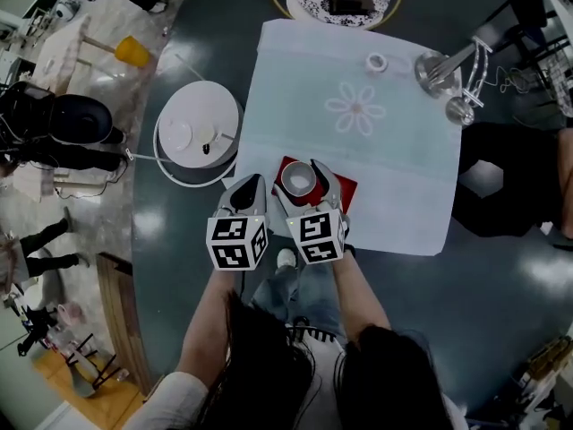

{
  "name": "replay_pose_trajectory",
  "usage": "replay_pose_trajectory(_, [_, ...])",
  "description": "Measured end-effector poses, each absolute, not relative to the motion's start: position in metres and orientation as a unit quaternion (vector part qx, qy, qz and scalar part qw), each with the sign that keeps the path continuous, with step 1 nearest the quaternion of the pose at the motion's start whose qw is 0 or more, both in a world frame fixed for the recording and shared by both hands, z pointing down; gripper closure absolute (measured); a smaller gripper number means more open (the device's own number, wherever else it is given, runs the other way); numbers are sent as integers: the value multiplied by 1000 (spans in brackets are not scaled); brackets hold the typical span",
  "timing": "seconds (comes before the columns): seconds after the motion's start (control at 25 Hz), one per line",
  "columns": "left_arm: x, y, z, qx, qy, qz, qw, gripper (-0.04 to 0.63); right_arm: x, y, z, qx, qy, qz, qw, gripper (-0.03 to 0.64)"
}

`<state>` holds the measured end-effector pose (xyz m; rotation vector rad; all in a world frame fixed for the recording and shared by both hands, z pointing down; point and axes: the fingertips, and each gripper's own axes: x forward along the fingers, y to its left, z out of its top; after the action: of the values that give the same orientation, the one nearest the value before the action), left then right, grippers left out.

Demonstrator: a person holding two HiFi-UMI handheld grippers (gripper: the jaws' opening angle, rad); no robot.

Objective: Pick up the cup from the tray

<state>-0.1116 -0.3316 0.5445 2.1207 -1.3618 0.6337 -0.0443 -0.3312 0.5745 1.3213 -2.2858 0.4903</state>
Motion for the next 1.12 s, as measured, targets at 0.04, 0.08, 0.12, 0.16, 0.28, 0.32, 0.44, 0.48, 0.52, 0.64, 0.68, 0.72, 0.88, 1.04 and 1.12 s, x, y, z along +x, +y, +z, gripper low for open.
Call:
replay_pose_trajectory(0.04, [-109, -331, 543, 789, -502, 234, 266, 594, -38, -332, 570, 487, -826, 176, 223, 235])
replay_pose_trajectory(0.08, [-105, -331, 542, 792, -498, 234, 265, 594, -31, -332, 566, 495, -823, 175, 219, 235])
replay_pose_trajectory(0.12, [-100, -331, 541, 796, -493, 234, 263, 594, -24, -333, 561, 503, -819, 176, 213, 235])
replay_pose_trajectory(0.16, [-93, -330, 540, 800, -487, 233, 261, 594, -15, -333, 557, 513, -814, 178, 208, 235])
replay_pose_trajectory(0.28, [-71, -327, 535, 817, -463, 232, 255, 594, 15, -330, 547, 543, -795, 181, 201, 237])
replay_pose_trajectory(0.32, [-63, -326, 533, 822, -455, 232, 253, 594, 24, -328, 544, 552, -789, 181, 199, 239])
replay_pose_trajectory(0.44, [-40, -321, 530, 837, -430, 234, 246, 594, 52, -319, 538, 580, -770, 186, 193, 241])
replay_pose_trajectory(0.48, [-32, -319, 529, 841, -422, 235, 244, 594, 62, -315, 537, 590, -762, 187, 191, 241])
replay_pose_trajectory(0.52, [-23, -318, 529, 846, -413, 236, 241, 594, 73, -312, 536, 600, -755, 186, 190, 241])
replay_pose_trajectory(0.64, [4, -317, 527, 861, -386, 233, 235, 594, 106, -302, 533, 629, -734, 176, 188, 241])
replay_pose_trajectory(0.68, [14, -315, 527, 865, -378, 232, 234, 594, 117, -299, 532, 636, -727, 175, 188, 241])
replay_pose_trajectory(0.72, [23, -312, 527, 869, -369, 234, 232, 594, 127, -295, 532, 645, -720, 174, 189, 242])
replay_pose_trajectory(0.88, [53, -301, 534, 880, -336, 253, 222, 594, 167, -279, 539, 675, -689, 184, 189, 245])
replay_pose_trajectory(1.04, [80, -296, 536, 884, -327, 242, 230, 594, 200, -265, 542, 691, -675, 198, 169, 245])
replay_pose_trajectory(1.12, [92, -296, 537, 887, -321, 243, 228, 594, 212, -260, 547, 695, -670, 199, 171, 245])
